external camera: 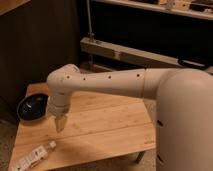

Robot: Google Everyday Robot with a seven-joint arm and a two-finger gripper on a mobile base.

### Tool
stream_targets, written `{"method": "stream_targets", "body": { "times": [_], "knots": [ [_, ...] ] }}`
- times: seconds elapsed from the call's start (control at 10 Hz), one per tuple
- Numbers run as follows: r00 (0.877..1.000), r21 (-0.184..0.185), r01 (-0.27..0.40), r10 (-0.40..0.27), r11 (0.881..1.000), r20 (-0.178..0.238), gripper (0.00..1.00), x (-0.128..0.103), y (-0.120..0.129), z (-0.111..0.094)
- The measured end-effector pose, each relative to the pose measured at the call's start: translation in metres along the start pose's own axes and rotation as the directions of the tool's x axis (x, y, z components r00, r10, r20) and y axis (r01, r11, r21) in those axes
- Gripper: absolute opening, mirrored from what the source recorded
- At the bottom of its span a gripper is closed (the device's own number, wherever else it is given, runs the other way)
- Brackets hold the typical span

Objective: Place the bottle in the ceramic bowl

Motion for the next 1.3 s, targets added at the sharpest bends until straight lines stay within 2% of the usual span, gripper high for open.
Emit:
{"method": "stream_targets", "body": {
  "times": [0.2,0.6,1.1,1.3],
  "knots": [
    [0.999,-0.037,0.038,-0.037,0.999,0.029,0.65,-0.030,0.005,0.025],
    [0.997,-0.111,0.065,-0.060,0.992,0.047,0.65,-0.063,0.019,0.068],
    [0.997,-0.134,0.076,-0.079,0.988,-0.022,0.65,-0.061,0.028,0.115],
    [0.997,-0.137,0.067,-0.073,0.988,-0.037,0.65,-0.058,0.027,0.122]
  ]
}}
